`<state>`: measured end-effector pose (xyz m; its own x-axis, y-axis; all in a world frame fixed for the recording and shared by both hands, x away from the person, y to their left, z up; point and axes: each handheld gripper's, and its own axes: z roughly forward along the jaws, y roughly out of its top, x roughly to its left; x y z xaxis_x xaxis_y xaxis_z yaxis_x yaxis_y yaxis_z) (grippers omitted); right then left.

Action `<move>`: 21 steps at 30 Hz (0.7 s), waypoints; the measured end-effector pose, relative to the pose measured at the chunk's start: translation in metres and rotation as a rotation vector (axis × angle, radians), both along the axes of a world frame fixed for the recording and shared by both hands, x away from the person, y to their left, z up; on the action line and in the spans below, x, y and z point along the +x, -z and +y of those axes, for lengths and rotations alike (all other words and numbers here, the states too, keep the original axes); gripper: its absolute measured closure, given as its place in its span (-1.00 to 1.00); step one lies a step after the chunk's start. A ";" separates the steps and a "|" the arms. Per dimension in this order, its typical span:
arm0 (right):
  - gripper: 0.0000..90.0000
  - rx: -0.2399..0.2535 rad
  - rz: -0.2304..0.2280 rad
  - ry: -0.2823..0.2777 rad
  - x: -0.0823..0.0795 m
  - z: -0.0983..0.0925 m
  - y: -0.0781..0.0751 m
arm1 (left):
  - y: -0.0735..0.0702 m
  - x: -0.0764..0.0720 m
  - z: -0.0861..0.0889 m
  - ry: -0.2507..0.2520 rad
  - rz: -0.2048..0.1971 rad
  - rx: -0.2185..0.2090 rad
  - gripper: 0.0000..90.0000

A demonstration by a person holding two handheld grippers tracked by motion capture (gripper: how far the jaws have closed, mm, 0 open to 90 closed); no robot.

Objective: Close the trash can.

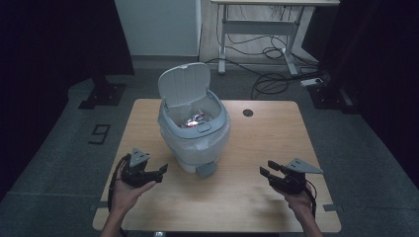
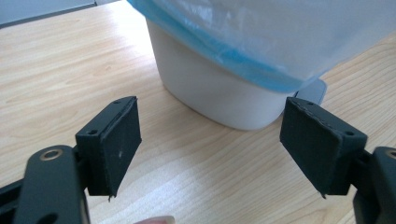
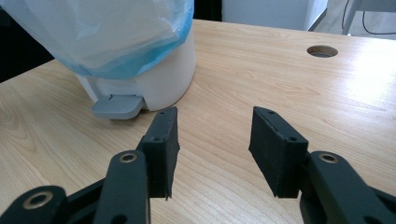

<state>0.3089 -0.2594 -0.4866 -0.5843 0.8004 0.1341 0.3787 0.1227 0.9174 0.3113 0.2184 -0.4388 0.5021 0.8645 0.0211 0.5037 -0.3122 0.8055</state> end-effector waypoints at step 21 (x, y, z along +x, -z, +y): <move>0.16 0.002 0.010 0.009 0.000 -0.003 0.001 | -0.049 0.010 0.001 0.055 -0.026 -0.055 -0.50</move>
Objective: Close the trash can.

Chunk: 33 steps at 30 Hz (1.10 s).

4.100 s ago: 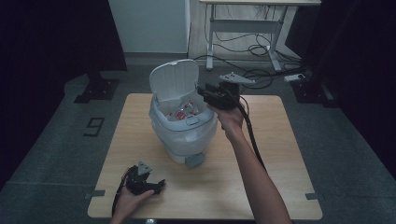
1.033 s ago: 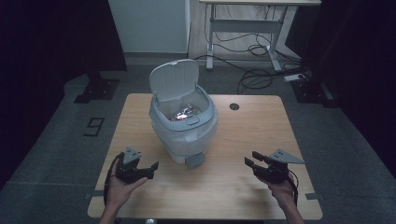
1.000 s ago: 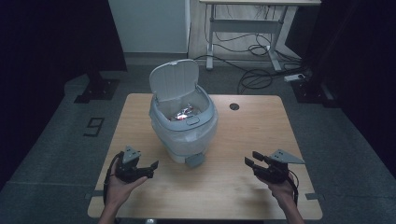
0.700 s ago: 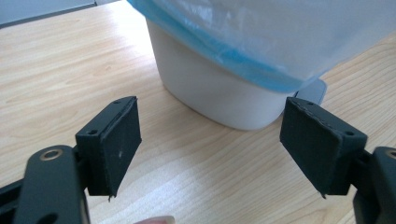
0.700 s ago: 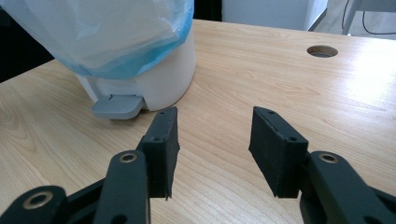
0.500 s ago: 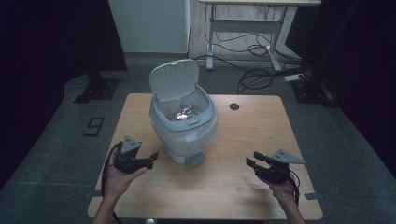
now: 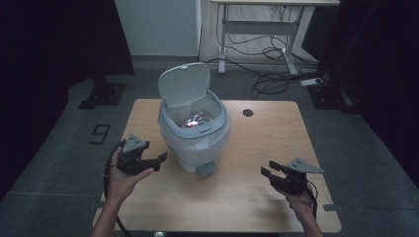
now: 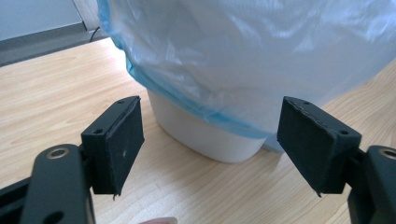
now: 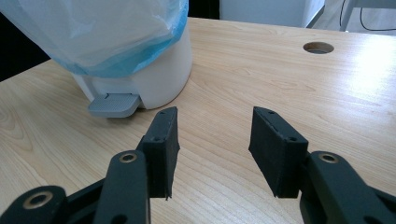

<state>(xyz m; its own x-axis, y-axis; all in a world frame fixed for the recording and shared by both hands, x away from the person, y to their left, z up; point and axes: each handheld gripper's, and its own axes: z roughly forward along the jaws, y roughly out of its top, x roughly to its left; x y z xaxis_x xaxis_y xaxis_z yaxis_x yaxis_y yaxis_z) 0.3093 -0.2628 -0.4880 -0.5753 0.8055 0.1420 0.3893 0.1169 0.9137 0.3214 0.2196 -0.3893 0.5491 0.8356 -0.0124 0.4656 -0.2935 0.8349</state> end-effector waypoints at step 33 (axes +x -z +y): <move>0.16 0.002 0.017 0.009 0.002 -0.003 0.003 | -0.046 0.027 -0.009 0.020 -0.059 -0.010 -0.52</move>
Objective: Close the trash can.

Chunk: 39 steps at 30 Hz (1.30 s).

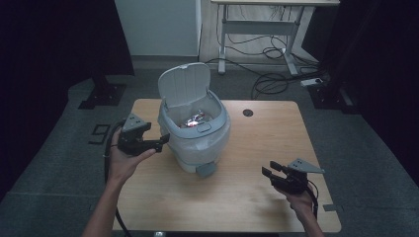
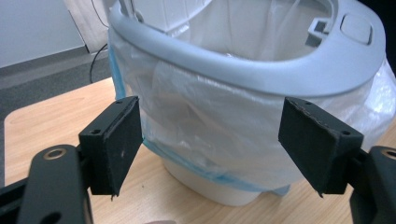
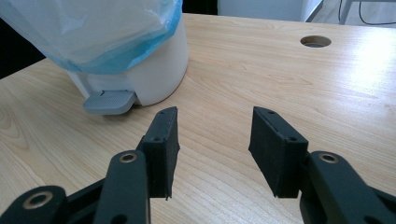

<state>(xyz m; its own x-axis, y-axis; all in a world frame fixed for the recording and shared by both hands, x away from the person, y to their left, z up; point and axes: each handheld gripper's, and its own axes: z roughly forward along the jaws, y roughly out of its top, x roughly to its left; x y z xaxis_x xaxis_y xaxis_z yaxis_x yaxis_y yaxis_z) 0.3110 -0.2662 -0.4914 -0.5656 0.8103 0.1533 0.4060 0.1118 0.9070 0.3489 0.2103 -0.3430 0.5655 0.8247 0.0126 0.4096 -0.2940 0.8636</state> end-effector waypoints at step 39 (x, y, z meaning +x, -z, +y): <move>0.16 -0.005 0.017 0.015 0.002 -0.004 0.005 | -0.036 0.058 -0.012 0.017 -0.030 0.014 -0.51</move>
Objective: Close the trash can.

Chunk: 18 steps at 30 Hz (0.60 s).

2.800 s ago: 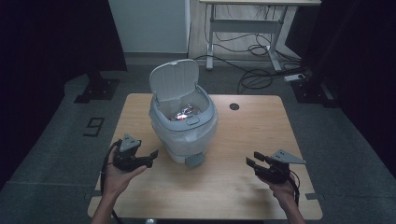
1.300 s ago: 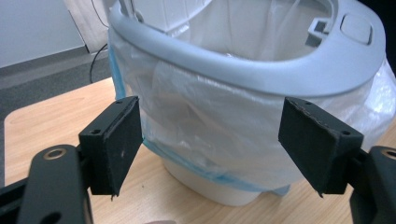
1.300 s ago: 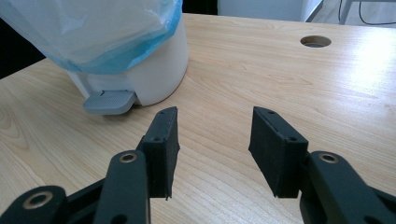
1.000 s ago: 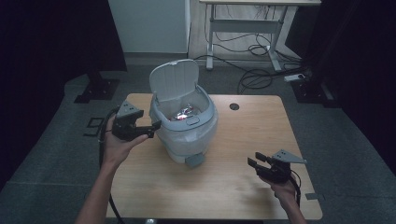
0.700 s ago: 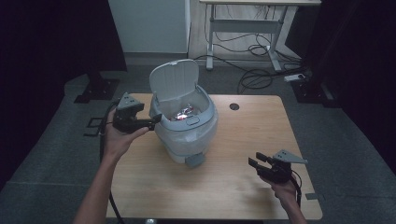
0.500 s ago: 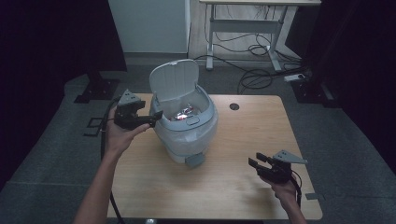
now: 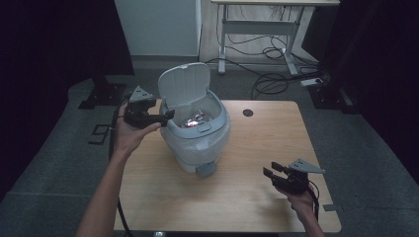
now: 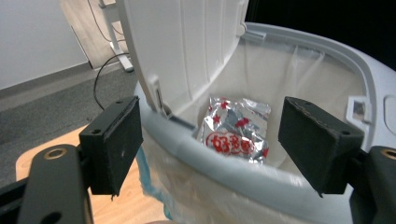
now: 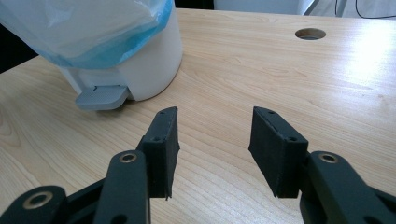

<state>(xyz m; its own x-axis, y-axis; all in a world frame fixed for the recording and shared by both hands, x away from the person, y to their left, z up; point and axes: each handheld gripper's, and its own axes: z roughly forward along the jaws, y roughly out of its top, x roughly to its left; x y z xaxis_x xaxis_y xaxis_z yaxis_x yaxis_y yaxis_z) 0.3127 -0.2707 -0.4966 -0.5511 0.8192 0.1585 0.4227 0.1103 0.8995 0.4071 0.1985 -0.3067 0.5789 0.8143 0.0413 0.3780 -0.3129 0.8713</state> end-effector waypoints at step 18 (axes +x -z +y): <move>0.16 0.001 0.011 0.021 0.000 -0.006 0.003 | -0.019 0.006 0.000 0.011 -0.048 0.008 -0.51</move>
<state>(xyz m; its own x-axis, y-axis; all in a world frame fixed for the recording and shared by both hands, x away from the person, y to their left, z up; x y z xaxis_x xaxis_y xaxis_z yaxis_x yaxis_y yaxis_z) 0.3127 -0.2771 -0.5001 -0.5324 0.8302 0.1654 0.4348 0.1006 0.8949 0.4131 0.1983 -0.2881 0.5851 0.8075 0.0753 0.3325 -0.3235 0.8859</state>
